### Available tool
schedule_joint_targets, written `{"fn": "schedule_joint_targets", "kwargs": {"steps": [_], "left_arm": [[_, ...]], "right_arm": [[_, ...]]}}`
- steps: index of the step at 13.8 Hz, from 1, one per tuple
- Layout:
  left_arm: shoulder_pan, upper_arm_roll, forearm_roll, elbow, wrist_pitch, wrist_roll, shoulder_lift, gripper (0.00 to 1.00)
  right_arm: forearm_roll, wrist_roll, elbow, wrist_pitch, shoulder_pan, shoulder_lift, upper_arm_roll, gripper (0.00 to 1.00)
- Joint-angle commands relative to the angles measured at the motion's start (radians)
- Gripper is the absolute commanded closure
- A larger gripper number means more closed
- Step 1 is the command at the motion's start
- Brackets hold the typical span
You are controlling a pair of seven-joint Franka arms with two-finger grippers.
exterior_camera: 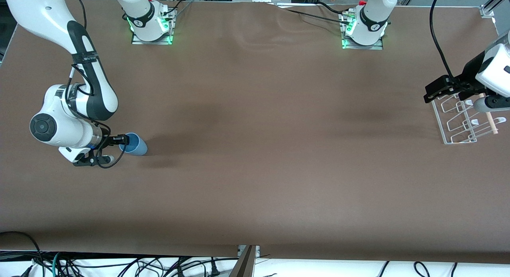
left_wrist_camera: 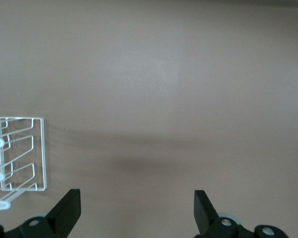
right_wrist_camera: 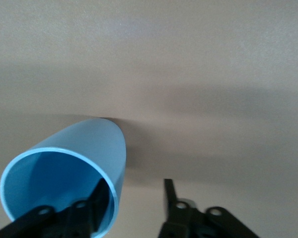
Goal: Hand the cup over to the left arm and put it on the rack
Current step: 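Lift the blue cup with the right gripper while the left gripper approaches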
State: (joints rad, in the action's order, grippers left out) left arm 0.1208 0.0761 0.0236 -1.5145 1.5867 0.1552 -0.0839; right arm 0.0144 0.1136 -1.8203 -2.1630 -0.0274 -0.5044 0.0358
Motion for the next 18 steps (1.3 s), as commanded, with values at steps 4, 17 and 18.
{"fn": "schedule_joint_targets", "kwargs": {"steps": [4,17,18], "left_arm": [[0.02,-0.002,0.004,0.013,-0.056,0.009,-0.007,0.0],[0.029,-0.05,0.01,0.025,-0.051,0.0,-0.019,0.0],[0.054,-0.058,0.007,0.046,-0.048,-0.002,-0.033,0.0]], "right_arm": [[0.119,0.014,0.035,0.0,0.024,-0.029,-0.007,1.0],[0.598,-0.369,0.357,0.206,-0.138,-0.022,-0.079,1.0],[0.614,-0.434,0.381,0.201,-0.158,-0.025,-0.092,1.0]]}}
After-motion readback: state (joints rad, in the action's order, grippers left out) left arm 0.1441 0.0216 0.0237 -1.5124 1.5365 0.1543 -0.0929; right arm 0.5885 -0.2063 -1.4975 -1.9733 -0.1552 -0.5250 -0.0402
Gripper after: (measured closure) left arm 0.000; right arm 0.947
